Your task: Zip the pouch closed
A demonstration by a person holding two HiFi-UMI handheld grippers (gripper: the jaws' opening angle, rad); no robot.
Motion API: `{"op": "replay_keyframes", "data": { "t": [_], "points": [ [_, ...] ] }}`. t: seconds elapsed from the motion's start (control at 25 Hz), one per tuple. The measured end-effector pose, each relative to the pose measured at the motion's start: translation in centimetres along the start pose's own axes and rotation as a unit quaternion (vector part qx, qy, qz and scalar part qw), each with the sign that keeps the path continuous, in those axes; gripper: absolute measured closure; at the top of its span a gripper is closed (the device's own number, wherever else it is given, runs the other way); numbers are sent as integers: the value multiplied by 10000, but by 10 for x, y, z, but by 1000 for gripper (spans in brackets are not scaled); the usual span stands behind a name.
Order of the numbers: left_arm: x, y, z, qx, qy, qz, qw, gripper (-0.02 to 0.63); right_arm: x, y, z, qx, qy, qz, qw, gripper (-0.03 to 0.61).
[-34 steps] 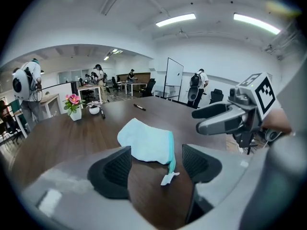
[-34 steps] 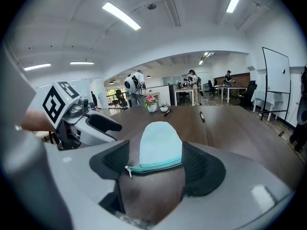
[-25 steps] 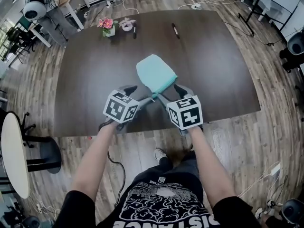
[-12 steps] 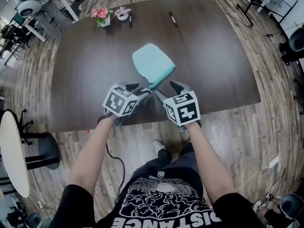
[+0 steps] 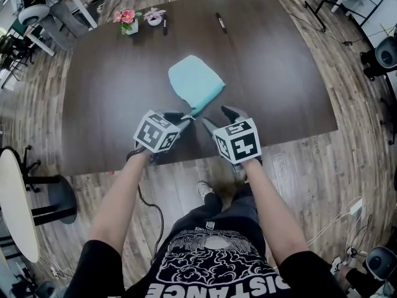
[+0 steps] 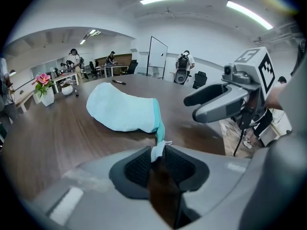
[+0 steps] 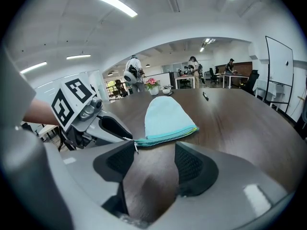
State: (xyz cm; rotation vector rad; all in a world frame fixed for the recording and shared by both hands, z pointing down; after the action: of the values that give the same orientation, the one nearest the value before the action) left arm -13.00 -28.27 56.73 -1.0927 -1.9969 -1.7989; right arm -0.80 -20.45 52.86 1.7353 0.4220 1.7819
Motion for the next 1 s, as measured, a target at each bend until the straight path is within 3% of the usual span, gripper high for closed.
{"op": "replay_keyframes", "data": {
  "t": [0.12, 0.56, 1.0],
  "points": [
    [1, -1, -2, 16, -114, 33, 9999, 581, 1, -3, 1, 34, -27, -59, 10000, 316],
    [-10, -21, -3, 577, -1174, 503, 9901, 592, -15, -21, 1, 77, -279, -48, 9996, 322],
    [-33, -45, 7, 594, -802, 560, 9934, 592, -39, -31, -10, -197, -471, 199, 9985, 336]
  ]
}}
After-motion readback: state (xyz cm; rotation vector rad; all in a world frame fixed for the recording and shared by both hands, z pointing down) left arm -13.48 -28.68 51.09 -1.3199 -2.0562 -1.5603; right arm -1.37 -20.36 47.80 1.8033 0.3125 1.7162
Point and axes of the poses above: the fingertips, and each gripper's own axes: y forward along the fingers, z to its right, x out of its underside, the point moved 6 cm from there along -y, backward along the fingers, and after that the axes turned 6 degrees about -y, right-handed, at the moved point
